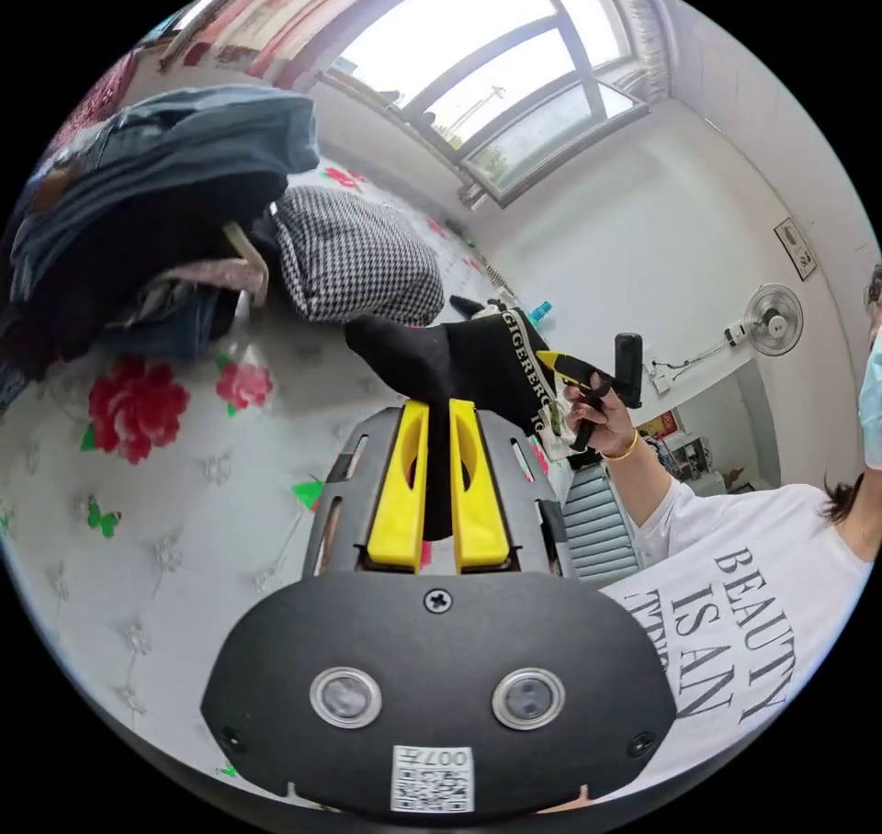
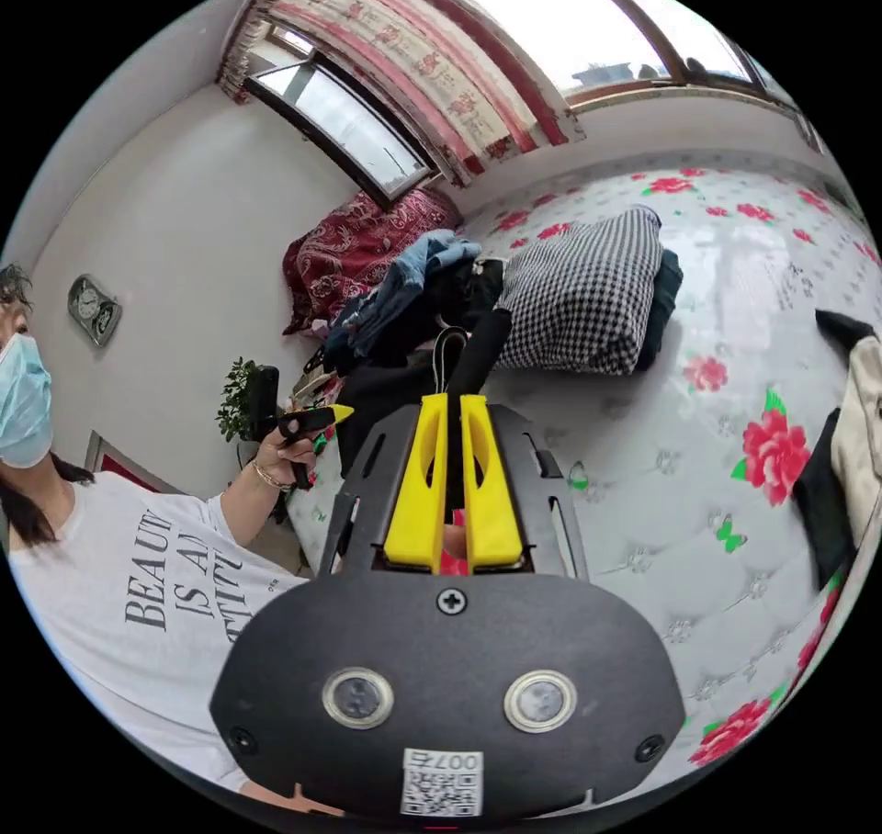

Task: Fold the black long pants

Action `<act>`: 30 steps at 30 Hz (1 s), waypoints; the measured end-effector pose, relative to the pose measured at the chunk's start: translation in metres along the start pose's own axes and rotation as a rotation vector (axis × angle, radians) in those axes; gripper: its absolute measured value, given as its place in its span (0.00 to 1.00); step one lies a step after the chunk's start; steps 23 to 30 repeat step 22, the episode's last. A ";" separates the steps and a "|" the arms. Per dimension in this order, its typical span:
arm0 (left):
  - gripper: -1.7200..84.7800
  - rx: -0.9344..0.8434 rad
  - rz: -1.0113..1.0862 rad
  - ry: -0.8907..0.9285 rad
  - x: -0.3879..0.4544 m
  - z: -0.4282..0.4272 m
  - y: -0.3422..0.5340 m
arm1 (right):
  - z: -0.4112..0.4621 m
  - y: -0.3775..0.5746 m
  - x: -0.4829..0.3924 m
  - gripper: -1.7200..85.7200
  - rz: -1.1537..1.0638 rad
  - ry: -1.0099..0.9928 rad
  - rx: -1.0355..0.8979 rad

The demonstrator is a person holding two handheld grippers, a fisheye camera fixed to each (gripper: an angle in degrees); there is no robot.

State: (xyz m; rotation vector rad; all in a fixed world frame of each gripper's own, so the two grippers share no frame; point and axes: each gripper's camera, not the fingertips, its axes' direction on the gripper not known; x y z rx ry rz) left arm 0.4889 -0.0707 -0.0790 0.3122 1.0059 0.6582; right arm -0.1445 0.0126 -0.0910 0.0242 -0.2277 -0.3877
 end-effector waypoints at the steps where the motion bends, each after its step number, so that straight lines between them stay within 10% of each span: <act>1: 0.07 0.049 0.021 -0.017 0.000 0.002 -0.032 | -0.006 -0.035 -0.003 0.03 -0.028 0.028 0.050; 6: 0.10 0.136 0.014 -0.212 -0.015 0.035 -0.111 | 0.011 -0.108 0.001 0.05 -0.011 0.314 0.289; 14: 0.10 -0.286 0.008 -0.532 -0.050 0.164 0.030 | 0.146 0.096 0.076 0.08 0.223 0.389 -0.116; 22: 0.08 -0.671 0.076 -0.735 -0.031 0.251 0.158 | -0.031 0.211 0.169 0.08 0.579 0.948 0.046; 30: 0.08 -0.671 0.076 -0.735 -0.031 0.251 0.158 | -0.031 0.211 0.169 0.08 0.579 0.948 0.046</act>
